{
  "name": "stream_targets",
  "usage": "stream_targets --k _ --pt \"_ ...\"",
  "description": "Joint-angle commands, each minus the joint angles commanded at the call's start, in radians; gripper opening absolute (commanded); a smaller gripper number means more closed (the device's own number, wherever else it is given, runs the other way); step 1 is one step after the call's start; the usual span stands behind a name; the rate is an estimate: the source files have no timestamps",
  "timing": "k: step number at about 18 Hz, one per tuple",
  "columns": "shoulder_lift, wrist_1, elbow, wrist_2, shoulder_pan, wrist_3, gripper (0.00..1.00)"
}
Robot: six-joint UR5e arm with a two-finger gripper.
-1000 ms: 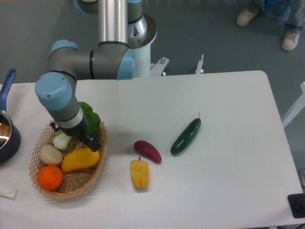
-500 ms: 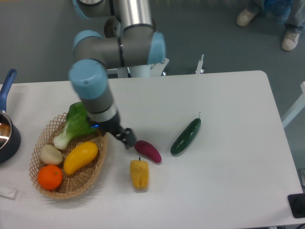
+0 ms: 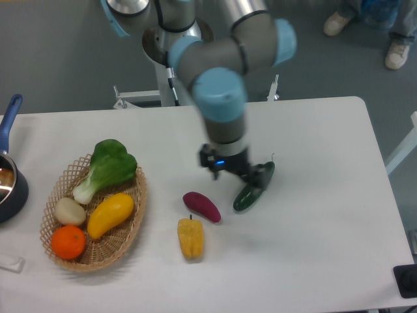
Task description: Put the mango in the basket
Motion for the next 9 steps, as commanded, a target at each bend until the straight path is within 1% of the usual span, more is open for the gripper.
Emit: stream_targets --k 1,4,6,9 --pt "-0.002 0.002 0.0 -0.006 0.038 0.041 1.0" --pt "-0.006 0.002 0.006 -0.084 0.126 0.153 1.0" --pt "-0.011 0.003 0.009 -0.095 0.149 0.171 1.0" --pt "-0.026 0.021 0.018 -0.098 0.169 0.183 1.0"
